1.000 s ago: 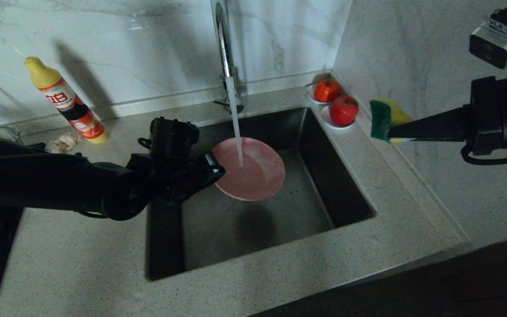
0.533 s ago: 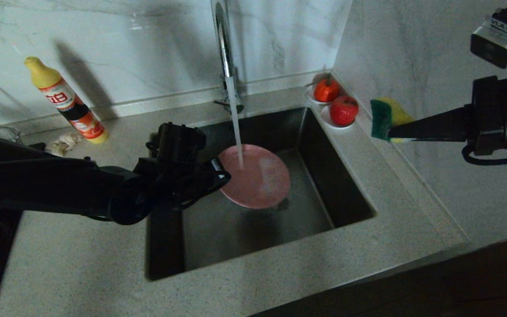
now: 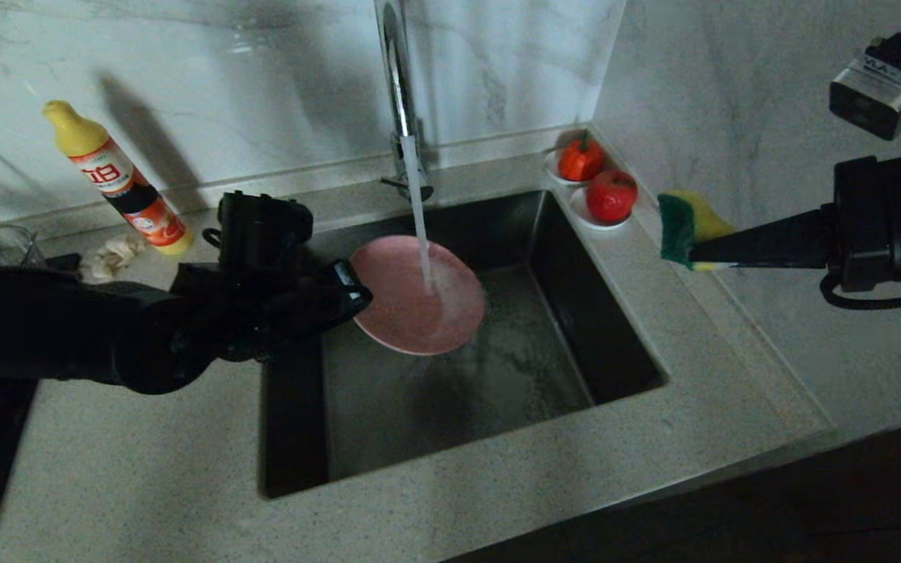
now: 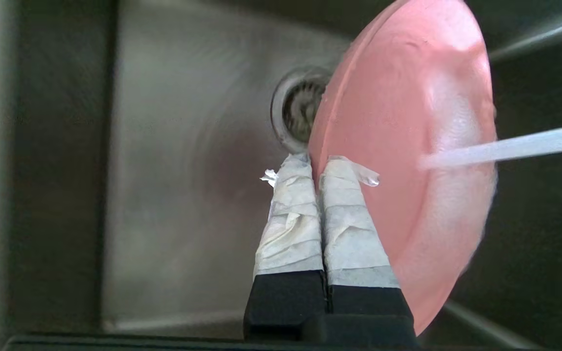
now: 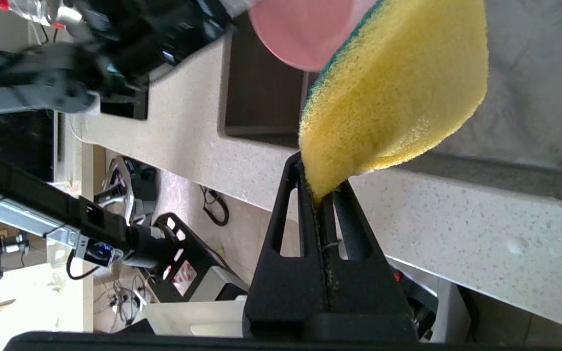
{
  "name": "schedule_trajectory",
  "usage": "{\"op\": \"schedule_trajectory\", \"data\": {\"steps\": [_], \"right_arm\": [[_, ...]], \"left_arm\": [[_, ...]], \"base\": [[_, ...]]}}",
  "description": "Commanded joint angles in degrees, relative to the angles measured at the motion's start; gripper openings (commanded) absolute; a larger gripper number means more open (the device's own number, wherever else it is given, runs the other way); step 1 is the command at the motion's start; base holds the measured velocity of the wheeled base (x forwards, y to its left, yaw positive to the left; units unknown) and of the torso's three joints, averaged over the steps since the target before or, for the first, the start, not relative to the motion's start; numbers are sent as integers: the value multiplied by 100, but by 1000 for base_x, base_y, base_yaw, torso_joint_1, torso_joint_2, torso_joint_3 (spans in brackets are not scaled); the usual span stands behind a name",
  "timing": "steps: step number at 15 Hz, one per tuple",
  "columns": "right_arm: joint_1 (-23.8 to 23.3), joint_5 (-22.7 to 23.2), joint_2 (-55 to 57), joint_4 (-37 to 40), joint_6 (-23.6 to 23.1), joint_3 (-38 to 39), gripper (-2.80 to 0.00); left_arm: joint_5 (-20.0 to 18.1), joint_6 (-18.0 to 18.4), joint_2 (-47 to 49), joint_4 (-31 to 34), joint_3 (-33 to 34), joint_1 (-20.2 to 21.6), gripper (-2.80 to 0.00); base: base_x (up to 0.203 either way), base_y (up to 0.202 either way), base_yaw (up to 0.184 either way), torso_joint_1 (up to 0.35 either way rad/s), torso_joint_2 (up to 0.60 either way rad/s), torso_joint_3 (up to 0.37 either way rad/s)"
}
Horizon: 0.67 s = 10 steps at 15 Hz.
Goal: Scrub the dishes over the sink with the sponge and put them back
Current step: Rinse the plate
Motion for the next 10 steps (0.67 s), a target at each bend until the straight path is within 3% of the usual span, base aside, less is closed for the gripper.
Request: {"op": "schedule_trajectory", "data": {"steps": [1,4,10], "right_arm": [[4,17,-14,8,10,109,-280],[-3,0,-33,23,28,190,-280],[-3,-16,-198,17,36,606,-280]], "left_arm": [[49,287,-591,-17,130,104,-280],[556,1485,-1079,-78,528,167,-280],[1080,3055,-1854,-89,764,417,-280]], "base": [[0,0,0,0,0,0],[0,0,0,0,0,0],[0,0,0,0,0,0]]}}
